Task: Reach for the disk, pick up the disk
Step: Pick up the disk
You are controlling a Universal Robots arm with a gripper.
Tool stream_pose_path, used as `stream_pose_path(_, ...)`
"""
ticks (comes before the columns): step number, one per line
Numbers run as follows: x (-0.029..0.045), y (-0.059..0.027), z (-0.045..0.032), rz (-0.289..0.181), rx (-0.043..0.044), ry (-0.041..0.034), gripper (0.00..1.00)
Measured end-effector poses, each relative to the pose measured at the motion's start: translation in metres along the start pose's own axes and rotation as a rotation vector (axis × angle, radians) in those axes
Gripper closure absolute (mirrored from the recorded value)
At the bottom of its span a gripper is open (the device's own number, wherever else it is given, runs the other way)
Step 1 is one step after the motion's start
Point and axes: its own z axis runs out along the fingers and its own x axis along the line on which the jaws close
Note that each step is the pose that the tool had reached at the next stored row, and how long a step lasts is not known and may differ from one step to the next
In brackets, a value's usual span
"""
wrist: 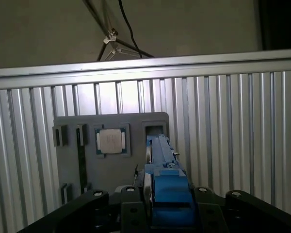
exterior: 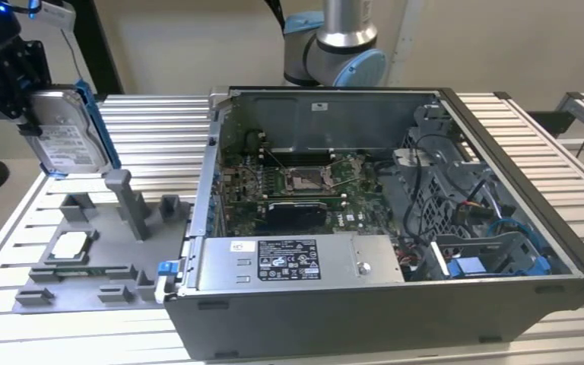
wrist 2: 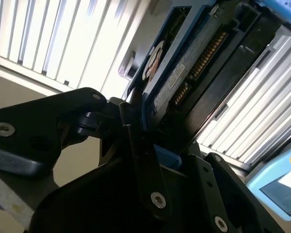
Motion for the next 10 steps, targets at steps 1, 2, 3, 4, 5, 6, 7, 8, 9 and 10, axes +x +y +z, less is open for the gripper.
stream_pose_path(1,0.0,0.0,-0.0013,0.0,0.0,0.0,1.0)
stream_pose_path(2,0.0,0.0,-0.0027,0.0,0.0,0.0,1.0)
stream_pose_path(3,0.0,0.0,-0.004,0.0,0.0,0.0,1.0)
stream_pose_path(4,-0.0001,0.0,-0.0054,0.0,0.0,0.0,1.0)
stream_pose_path(5,-0.0001,0.0,-0.0068,0.0,-0.0001,0.0001,1.0)
stream_pose_path(6,-0.0001,0.0,-0.0082,0.0,0.0,0.0,1.0)
stream_pose_path(7,-0.0001,0.0,-0.0095,0.0,0.0001,0.0,1.0)
stream_pose_path(8,-0.0002,0.0,-0.011,0.0,0.0,0.0,1.0)
stream_pose_path(9,-0.0002,0.0,-0.0125,0.0,0.0,0.0001,1.0)
stream_pose_path(10,-0.0002,0.0,-0.0137,0.0,0.0,0.0,1.0)
